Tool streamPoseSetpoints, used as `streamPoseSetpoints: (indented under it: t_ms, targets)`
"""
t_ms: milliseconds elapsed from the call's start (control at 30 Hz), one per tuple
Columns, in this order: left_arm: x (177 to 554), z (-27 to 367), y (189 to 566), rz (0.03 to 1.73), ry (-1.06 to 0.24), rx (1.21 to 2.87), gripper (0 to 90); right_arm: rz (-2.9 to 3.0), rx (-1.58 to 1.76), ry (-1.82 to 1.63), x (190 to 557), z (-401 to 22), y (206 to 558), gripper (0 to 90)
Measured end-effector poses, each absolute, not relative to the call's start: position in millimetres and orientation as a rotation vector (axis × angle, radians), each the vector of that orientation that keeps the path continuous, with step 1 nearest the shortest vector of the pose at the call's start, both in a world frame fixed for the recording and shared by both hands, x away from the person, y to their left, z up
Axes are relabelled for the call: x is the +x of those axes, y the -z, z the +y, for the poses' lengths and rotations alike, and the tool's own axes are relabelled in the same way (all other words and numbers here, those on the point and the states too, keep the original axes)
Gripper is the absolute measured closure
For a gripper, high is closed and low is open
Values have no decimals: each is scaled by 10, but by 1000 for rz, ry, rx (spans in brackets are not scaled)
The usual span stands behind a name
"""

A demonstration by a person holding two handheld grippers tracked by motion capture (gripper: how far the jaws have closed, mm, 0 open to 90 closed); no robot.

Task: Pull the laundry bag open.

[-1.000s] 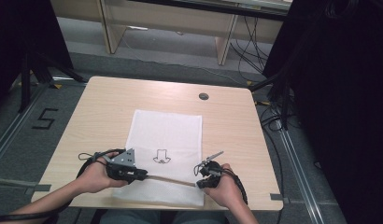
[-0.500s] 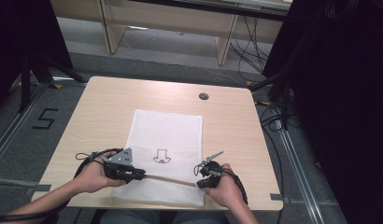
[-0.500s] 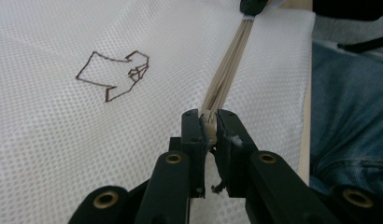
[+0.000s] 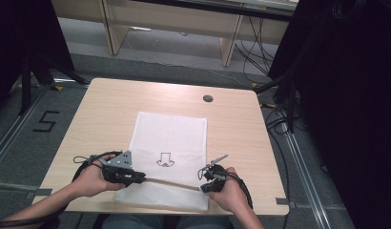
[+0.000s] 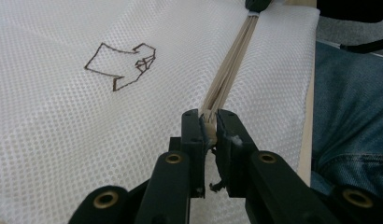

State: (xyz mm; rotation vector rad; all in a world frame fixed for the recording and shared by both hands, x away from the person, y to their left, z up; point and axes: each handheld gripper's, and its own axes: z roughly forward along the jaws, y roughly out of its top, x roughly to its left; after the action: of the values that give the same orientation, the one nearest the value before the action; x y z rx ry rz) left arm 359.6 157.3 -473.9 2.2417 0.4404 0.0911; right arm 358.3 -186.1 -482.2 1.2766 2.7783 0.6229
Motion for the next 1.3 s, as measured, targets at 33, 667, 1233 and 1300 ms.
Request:
streamPoseSetpoints:
  t_ms: [33,667,1233,1300]
  targets:
    - [3596,1573,4739,440,-91,2242,819,2778,1277,-623,3583,-1861,4822,900]
    - [3579,1663,4748,451,-96,2241,818,2779,1280,-621,3582,-1863,4820,900]
    - [3566,1721,4755,461,-113,2240,819,2771,1294,-608,3574,-1855,4818,900]
    - [3569,1742,4753,466,-100,2231,819,2765,1319,-592,3564,-1849,4810,900]
